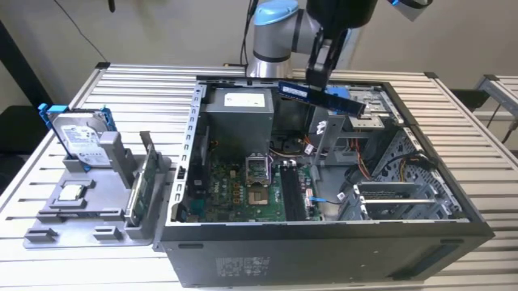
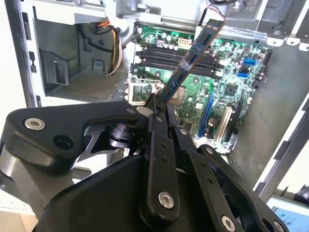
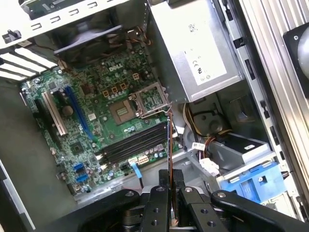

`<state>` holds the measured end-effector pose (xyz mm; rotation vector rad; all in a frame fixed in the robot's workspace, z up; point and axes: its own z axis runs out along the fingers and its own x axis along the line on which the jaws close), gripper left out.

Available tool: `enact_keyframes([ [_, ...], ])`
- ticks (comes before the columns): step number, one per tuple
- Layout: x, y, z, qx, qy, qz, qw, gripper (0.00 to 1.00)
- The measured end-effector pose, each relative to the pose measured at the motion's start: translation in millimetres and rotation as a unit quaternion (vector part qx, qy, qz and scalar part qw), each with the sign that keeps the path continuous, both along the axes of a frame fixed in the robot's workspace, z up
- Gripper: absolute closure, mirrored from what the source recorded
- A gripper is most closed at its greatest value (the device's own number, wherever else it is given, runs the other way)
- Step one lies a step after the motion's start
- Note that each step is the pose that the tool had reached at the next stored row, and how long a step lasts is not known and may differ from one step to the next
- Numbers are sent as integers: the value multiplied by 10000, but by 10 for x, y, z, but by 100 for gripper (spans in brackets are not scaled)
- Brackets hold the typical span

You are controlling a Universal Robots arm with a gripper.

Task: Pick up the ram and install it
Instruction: 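Insert the ram into the slot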

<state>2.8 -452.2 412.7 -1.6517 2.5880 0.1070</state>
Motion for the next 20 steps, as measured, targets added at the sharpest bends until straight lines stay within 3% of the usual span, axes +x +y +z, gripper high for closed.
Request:
enact_keyframes([
  [5,0,0,-8,0,0,-112,9999,86],
  [10,0,0,-18,1,0,-499,9988,86],
  [16,0,0,-42,-2,0,-985,9951,86],
  [20,0,0,-58,-1,0,-1291,9916,86],
])
